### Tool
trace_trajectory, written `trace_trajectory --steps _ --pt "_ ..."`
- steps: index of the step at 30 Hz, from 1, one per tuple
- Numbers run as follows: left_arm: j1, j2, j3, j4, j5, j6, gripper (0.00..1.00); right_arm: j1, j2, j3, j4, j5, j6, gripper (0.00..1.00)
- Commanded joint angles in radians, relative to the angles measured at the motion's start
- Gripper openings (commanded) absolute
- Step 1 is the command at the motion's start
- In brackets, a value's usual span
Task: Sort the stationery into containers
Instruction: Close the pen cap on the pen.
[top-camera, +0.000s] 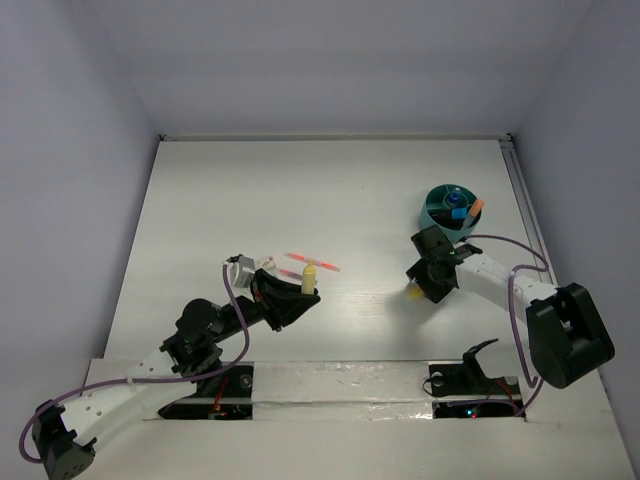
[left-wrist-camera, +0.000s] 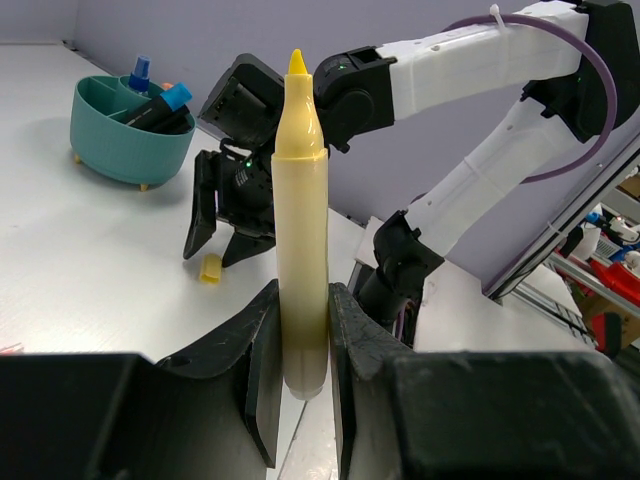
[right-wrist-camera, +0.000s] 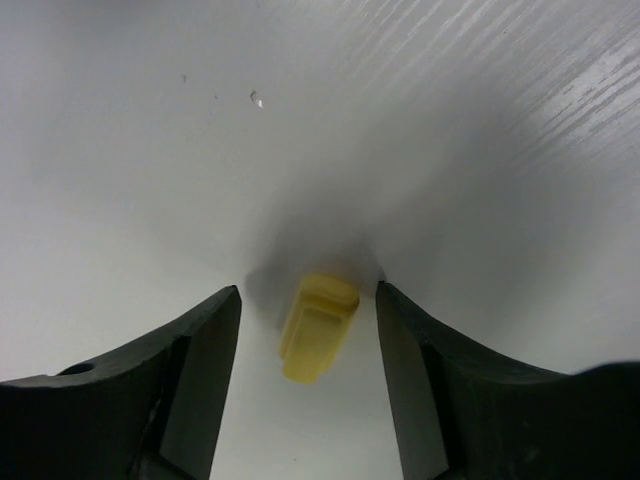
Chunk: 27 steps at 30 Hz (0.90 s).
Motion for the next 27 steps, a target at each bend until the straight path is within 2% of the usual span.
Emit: trace_trajectory --steps 1,6,10,17,27 --pt "0.003 -0.009 -0.007 0.06 0.01 -0.004 0.0 -0.007 0.014 0.003 -0.115 -0.043 -0.08 0.65" --pt "0.003 0.0 -0.007 0.066 0.016 -0.005 0.0 -0.007 0.047 0.052 -0.157 -0.081 -0.136 0.67" --pt "0.003 -0.007 -0.007 0.061 0.013 -0.005 0.0 -0.007 0.09 0.078 -0.152 -0.12 -0.162 0.59" --pt "0.003 -0.012 -0.009 0.057 0.011 -0.004 0.0 -0.007 0.149 0.104 -0.137 -0.089 -0.179 0.51" --pt "0.003 0.006 -0.007 0.064 0.013 -0.002 0.0 -0.007 0.179 0.116 -0.112 -0.028 -0.248 0.51"
